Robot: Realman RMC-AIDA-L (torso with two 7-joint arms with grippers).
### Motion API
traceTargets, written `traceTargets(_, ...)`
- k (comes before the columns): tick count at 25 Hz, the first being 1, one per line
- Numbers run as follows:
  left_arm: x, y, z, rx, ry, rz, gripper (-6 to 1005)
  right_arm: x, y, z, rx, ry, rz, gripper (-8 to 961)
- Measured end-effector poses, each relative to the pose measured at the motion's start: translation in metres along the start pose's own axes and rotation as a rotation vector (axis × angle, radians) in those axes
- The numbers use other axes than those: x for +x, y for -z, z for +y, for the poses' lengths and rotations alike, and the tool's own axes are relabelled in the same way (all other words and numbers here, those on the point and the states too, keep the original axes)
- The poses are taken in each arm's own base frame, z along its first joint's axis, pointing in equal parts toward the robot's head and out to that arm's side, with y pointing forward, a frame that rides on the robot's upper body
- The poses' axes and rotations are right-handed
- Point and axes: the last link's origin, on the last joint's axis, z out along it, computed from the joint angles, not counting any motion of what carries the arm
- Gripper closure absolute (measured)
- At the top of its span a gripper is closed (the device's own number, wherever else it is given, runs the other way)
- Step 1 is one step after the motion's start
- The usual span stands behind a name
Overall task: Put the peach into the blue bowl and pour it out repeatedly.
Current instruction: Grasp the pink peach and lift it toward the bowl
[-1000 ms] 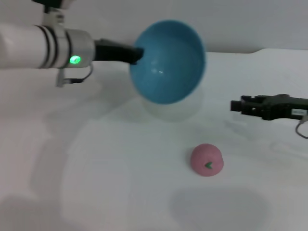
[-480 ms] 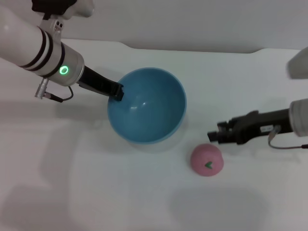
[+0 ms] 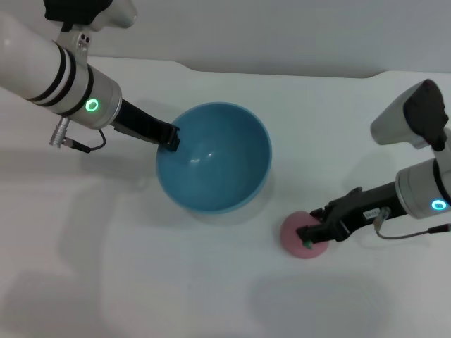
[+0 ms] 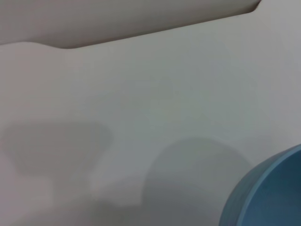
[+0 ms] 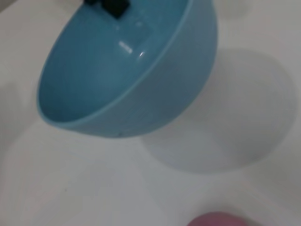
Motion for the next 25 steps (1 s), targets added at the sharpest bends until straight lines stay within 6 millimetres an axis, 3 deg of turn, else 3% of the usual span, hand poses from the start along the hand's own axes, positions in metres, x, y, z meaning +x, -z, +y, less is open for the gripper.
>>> traceTargets(12, 0.002, -0.001, 0.001, -0.001, -0.005, 0.005, 999, 0.01, -0.014, 0.003, -0.012, -0.027, 0.071, 442)
traceTargets(14, 0.001, -0.001, 0.002, -0.001, -0.006, 0.004, 999, 0.011, -0.012, 0.002, -0.009, -0.037, 0.06, 552)
traceTargets(20, -0.001, -0.002, 0.003, -0.001, -0.012, -0.005, 1000, 0.012, 0.001, -0.003, -0.022, -0.108, -0.036, 744)
traceTargets(25, -0.002, -0.007, 0.008, 0.001, -0.04, -0.022, 999, 0.021, 0.029, -0.013, -0.009, -0.186, -0.155, 791)
